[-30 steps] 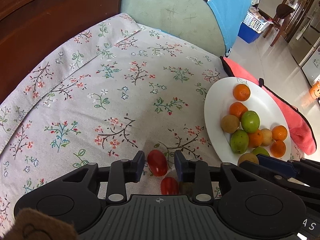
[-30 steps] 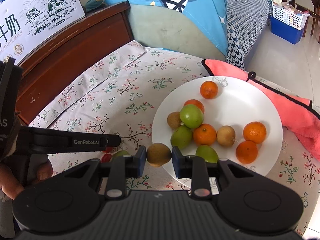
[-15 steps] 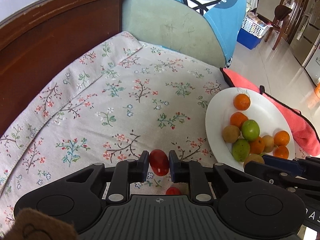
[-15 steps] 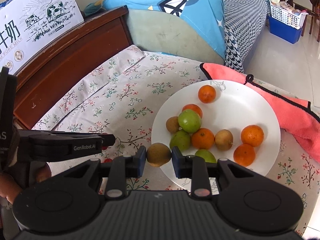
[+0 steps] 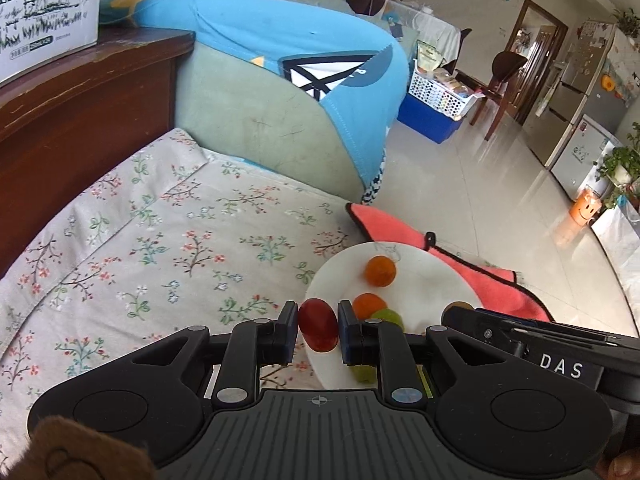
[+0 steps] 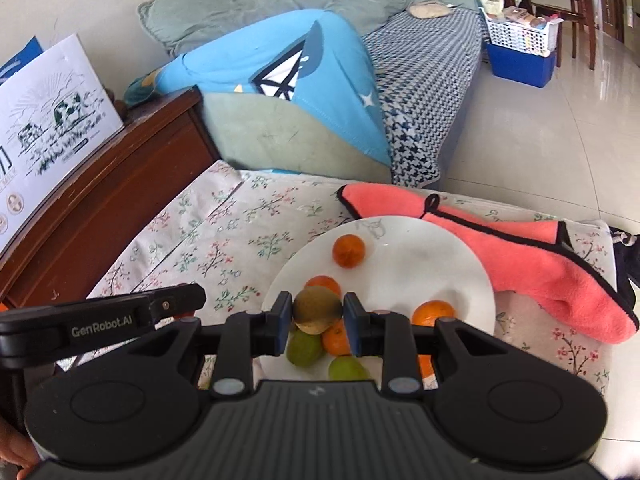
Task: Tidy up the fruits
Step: 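Carry the tomato with the left tool while the right tool carries the kiwi to the plate, then lower the tomato onto the plate and open the left tool while the right tool releases the kiwi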
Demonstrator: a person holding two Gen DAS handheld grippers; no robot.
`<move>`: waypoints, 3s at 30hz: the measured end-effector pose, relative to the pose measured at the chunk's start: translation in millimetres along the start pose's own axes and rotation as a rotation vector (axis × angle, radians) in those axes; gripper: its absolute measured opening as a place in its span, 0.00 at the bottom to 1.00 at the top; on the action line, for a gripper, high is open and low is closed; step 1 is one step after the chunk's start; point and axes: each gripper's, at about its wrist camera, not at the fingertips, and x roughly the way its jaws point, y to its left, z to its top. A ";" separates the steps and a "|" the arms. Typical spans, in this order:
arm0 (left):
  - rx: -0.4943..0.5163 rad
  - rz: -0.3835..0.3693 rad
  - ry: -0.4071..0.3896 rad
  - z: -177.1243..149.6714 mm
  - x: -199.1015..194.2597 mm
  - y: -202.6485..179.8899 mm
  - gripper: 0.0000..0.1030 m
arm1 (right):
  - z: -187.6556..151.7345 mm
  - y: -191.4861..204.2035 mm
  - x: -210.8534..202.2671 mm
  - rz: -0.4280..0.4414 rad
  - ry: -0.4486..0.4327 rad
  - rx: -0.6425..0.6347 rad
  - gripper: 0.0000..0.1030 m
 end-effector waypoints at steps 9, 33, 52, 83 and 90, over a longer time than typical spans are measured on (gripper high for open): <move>0.026 -0.057 -0.006 1.2 33.4 -31.8 0.18 | 8.5 -38.9 5.6 -0.078 -0.021 0.191 0.27; -0.033 -0.044 0.002 13.3 42.9 -19.2 0.25 | 6.5 -53.7 31.3 -0.098 0.008 0.307 0.33; 0.103 0.100 0.194 -20.3 31.4 25.5 0.32 | 7.4 -39.3 27.3 -0.063 0.039 0.236 0.38; 0.048 0.009 0.067 6.3 55.2 -23.9 0.24 | 0.5 -56.7 26.0 -0.123 0.072 0.282 0.43; 0.028 -0.036 0.071 9.5 79.1 -36.2 0.24 | 0.4 -59.1 24.3 -0.131 0.073 0.261 0.43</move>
